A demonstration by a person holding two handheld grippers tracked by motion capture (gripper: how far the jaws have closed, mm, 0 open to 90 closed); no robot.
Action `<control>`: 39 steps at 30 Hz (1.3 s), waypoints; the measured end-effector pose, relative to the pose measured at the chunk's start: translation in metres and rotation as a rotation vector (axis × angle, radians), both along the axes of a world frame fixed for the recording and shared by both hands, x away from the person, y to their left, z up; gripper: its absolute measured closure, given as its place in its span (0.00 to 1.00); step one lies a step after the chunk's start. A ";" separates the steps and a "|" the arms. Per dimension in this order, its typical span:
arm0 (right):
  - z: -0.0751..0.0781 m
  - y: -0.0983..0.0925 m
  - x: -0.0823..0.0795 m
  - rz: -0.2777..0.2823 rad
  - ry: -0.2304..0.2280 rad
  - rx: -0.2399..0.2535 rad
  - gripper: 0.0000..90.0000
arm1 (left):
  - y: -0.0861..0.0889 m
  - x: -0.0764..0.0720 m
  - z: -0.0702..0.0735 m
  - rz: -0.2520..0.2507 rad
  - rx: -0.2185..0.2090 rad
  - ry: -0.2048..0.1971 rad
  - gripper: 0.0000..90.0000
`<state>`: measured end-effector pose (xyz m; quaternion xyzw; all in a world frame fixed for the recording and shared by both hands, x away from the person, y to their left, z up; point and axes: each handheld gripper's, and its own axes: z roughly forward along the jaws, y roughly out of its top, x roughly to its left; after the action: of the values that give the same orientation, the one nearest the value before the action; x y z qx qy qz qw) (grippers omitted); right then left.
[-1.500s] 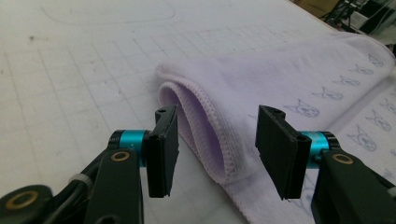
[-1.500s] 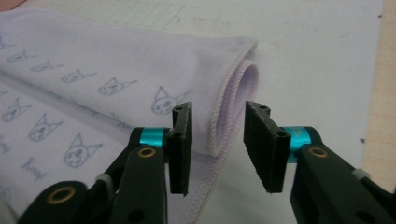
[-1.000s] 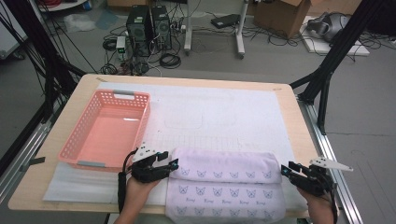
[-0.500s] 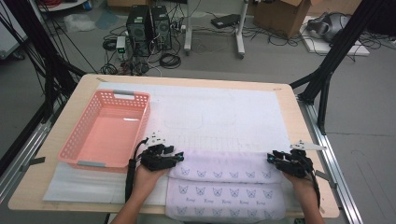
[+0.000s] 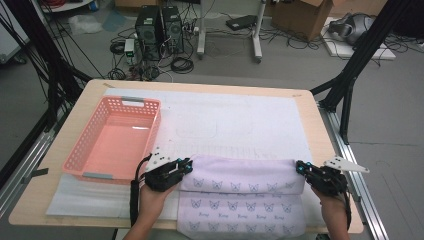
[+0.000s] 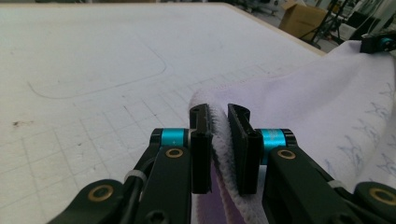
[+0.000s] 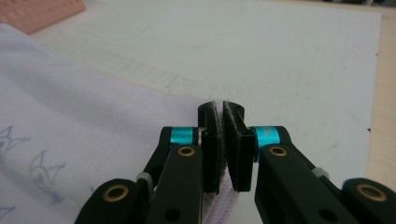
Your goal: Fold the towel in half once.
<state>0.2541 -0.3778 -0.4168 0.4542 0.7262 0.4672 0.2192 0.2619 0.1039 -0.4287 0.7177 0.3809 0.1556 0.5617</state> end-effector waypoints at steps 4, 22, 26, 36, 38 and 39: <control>0.002 0.003 -0.019 0.001 -0.011 0.005 0.95 | 0.004 -0.014 0.002 -0.015 -0.015 -0.007 0.88; -0.014 0.002 -0.070 -0.006 0.157 -0.054 0.78 | 0.015 -0.054 -0.009 -0.002 0.030 0.088 0.62; -0.003 -0.003 -0.076 -0.071 0.036 0.008 0.70 | 0.021 -0.054 -0.002 0.040 -0.001 0.045 0.53; -0.015 0.022 -0.041 0.025 0.093 -0.117 0.77 | 0.013 -0.039 -0.012 0.003 0.036 0.087 0.51; -0.019 0.027 -0.032 0.046 0.115 -0.136 0.77 | 0.010 -0.033 -0.015 -0.023 0.053 0.131 0.51; -0.021 0.029 -0.027 0.059 0.131 -0.143 0.77 | 0.007 -0.029 -0.016 -0.036 0.062 0.148 0.51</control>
<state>0.2266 -0.3486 -0.4382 0.4454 0.7835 0.3896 0.1896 0.2325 0.1113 -0.4447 0.7509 0.4037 0.1035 0.5123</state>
